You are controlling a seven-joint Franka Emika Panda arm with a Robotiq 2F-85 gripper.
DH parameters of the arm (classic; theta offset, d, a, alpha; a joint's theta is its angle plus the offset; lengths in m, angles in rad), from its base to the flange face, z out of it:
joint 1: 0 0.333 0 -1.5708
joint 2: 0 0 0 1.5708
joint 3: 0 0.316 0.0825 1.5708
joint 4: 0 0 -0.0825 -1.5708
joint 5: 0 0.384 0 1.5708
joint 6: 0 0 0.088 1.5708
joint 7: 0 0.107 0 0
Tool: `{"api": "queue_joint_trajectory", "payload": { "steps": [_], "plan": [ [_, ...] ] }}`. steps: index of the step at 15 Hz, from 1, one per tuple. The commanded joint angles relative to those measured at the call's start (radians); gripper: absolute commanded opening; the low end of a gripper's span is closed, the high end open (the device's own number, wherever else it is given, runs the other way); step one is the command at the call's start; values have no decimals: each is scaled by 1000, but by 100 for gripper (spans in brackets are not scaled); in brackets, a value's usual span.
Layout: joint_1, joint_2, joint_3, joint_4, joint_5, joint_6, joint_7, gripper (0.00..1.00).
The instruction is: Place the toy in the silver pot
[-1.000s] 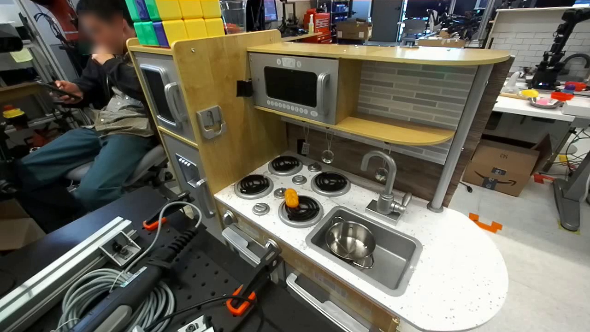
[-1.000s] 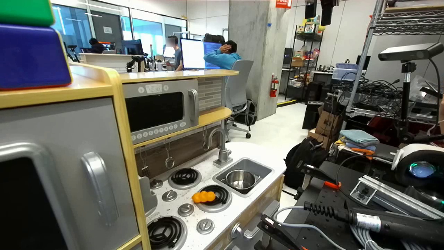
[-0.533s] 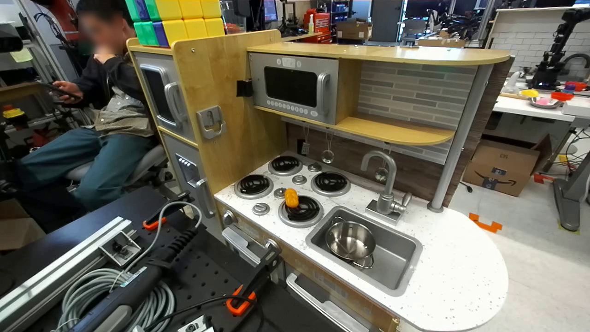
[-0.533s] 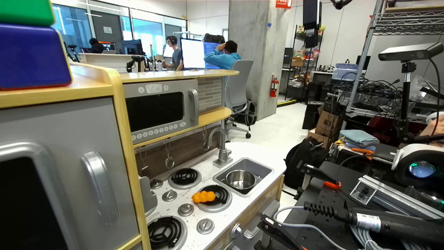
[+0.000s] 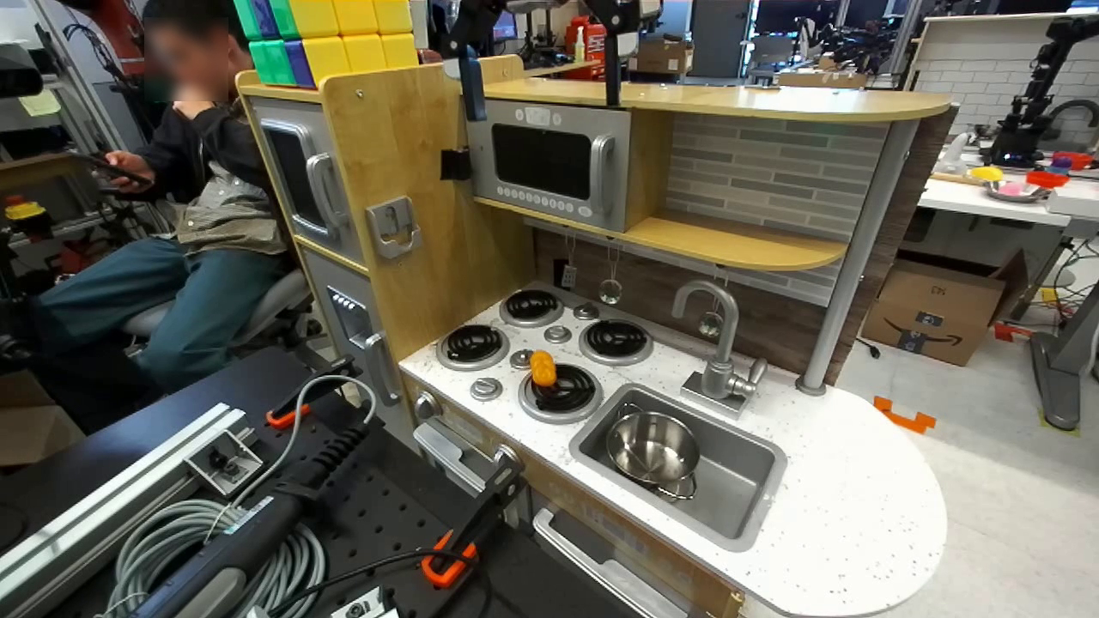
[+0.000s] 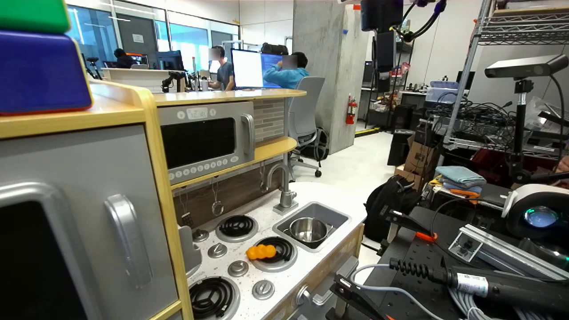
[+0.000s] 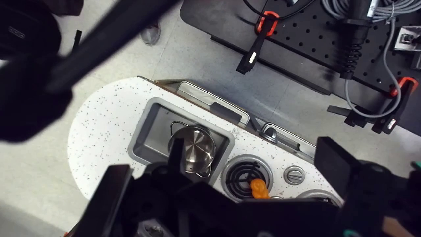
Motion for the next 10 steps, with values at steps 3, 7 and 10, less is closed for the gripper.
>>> {"api": "queue_joint_trajectory", "payload": {
  "steps": [3, 7, 10],
  "plan": [
    [14, 32, 21, -128, 2, 133, 47, 100],
    [36, 137, 58, -254, 24, 451, 124, 100],
    [49, 297, 97, -268, 39, 693, 229, 100]
  ]
}}
